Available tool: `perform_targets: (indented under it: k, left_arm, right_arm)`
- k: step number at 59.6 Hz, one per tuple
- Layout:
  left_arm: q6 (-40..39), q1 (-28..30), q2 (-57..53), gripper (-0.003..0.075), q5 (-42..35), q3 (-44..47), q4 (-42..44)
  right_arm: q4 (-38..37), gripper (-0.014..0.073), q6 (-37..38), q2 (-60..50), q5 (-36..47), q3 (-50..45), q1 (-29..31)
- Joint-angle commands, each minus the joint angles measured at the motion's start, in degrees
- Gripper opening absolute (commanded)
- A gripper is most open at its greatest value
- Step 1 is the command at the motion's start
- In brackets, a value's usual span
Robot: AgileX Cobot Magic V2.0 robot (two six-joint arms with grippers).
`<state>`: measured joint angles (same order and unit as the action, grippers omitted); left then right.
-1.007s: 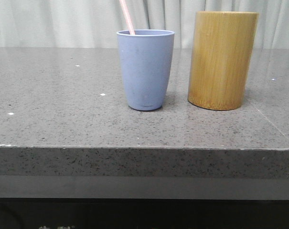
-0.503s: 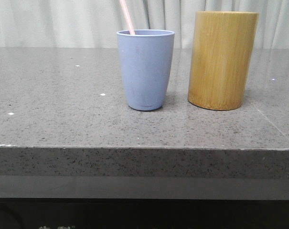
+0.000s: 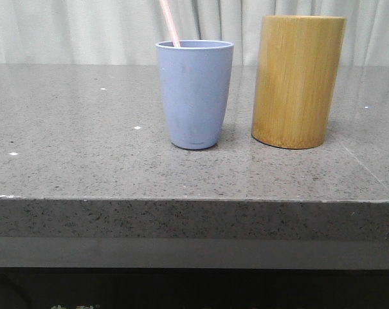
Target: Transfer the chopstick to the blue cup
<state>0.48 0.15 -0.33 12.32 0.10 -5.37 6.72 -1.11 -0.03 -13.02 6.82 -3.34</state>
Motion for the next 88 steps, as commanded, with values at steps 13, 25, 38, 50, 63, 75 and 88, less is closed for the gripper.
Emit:
perform_targets:
  k: [13,25,38,50,63,75,88]
  left_arm:
    - [-0.48,0.11,-1.29,-0.0019,-4.40,0.49,-0.67]
    - [-0.48,0.11,-1.29,-0.0019,-4.40,0.49,-0.67]
    - [-0.48,0.11,-1.29,-0.0019,-4.40,0.49,-0.67]
    - [-0.48,0.11,-1.29,-0.0019,-4.40,0.49,-0.67]
    - [-0.48,0.11,-1.29,-0.0019,-4.40,0.49,-0.67]
    - [-0.48,0.11,-1.29,-0.0019,-4.40,0.49,-0.67]
    - [-0.48,0.11,-1.29,-0.0019,-4.40,0.49,-0.67]
  right_arm:
    - [-0.36,-0.0087,0.50,-1.77,3.21,-8.15,1.90]
    - [-0.36,-0.0087,0.50,-1.77,3.05,-8.15,1.90]
    - [-0.36,-0.0087,0.50,-1.77,3.05,-8.15,1.90]
    - [-0.36,-0.0087,0.50,-1.77,3.05,-8.15,1.90]
    - [-0.36,-0.0087,0.50,-1.77,3.05,-8.15,1.90]
    - [-0.36,-0.0087,0.50,-1.77,3.05,-8.15,1.90]
    - [-0.36,-0.0087,0.50,-1.77,3.05,-8.15,1.90]
